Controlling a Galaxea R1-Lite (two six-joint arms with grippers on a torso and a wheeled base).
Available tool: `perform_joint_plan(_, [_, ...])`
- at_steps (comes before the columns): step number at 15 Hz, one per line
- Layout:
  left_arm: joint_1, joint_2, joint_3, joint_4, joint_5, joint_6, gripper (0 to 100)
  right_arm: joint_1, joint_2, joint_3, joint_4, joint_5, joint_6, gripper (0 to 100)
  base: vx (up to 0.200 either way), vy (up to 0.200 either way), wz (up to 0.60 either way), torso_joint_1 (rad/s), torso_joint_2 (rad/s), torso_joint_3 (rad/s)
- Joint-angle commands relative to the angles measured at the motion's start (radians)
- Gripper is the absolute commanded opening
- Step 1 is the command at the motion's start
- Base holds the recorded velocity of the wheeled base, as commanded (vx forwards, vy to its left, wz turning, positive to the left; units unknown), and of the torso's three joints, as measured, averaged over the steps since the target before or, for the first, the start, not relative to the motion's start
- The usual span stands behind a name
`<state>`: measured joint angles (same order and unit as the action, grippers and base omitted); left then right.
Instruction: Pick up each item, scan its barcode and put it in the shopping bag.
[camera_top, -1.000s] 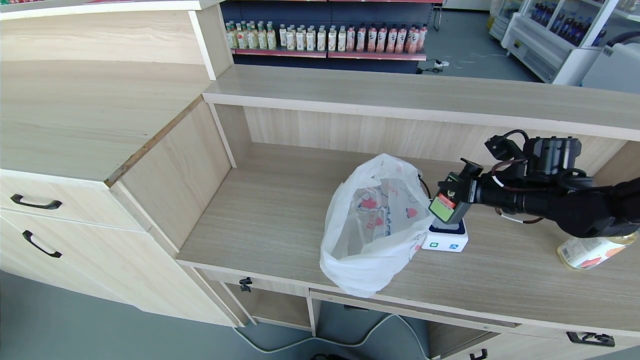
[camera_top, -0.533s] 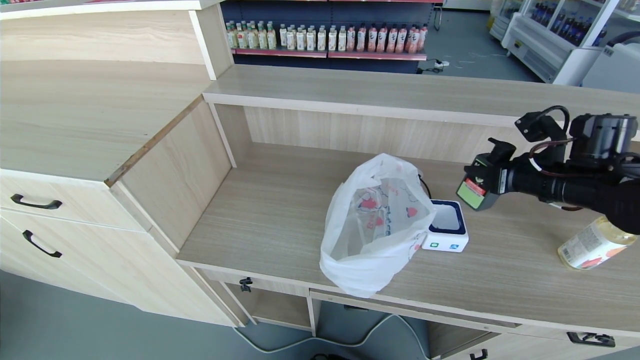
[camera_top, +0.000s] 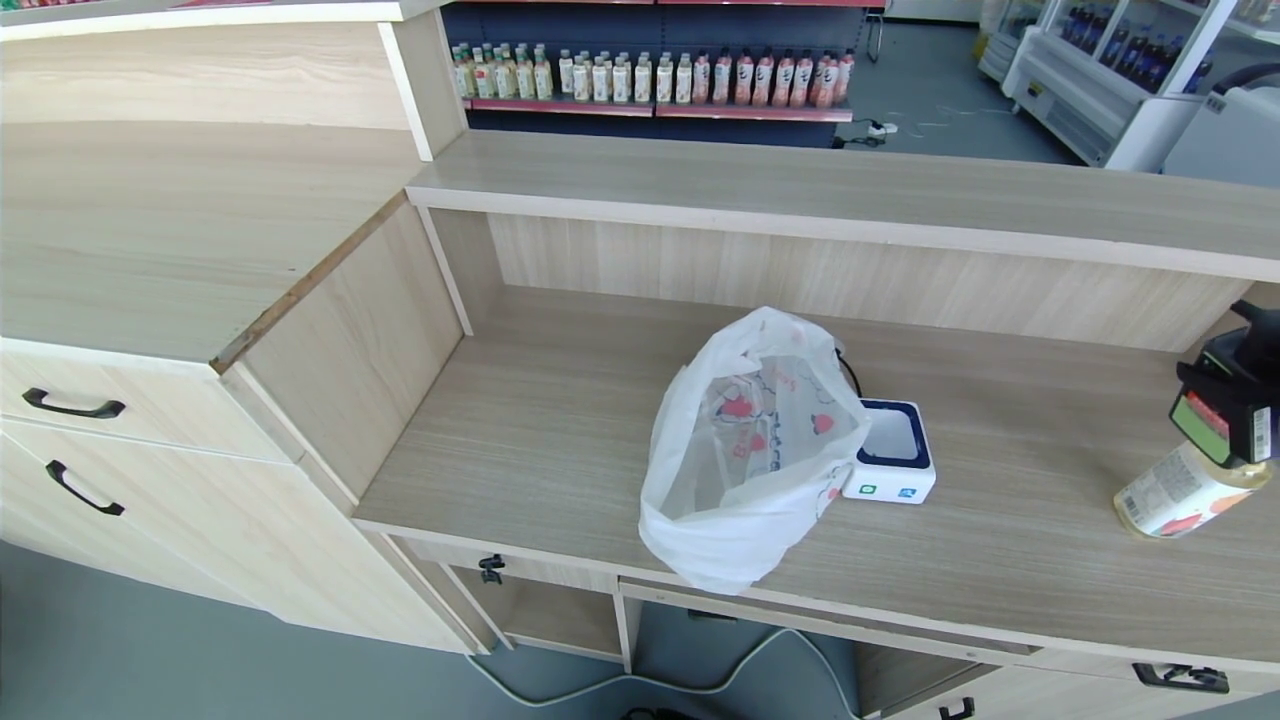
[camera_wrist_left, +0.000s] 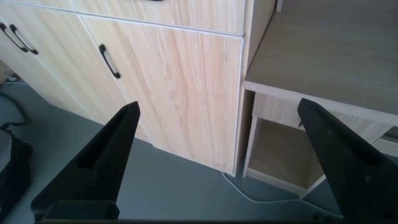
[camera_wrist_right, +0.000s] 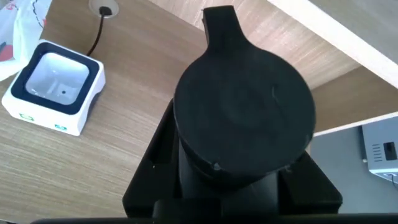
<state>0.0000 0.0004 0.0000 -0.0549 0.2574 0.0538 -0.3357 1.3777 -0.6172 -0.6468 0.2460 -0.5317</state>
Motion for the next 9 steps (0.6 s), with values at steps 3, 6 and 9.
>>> perform_joint_plan(3, [-0.002,0.0,0.0,0.0,0.0,0.0,100,0.017,-0.034,0.129,-0.085,-0.005,-0.016,0,0.0,0.0,0.0,0.0,0.0,0.0])
perform_joint_plan(6, [0.0,0.0,0.0,0.0,0.0,0.0,100,0.017,-0.04,0.163,-0.171,-0.005,-0.056,0,0.0,0.0,0.0,0.0,0.0,0.0])
perform_joint_plan(9, [0.0,0.0,0.0,0.0,0.0,0.0,100,0.018,-0.069,0.163,-0.195,-0.001,-0.045,0,0.0,0.0,0.0,0.0,0.0,0.0])
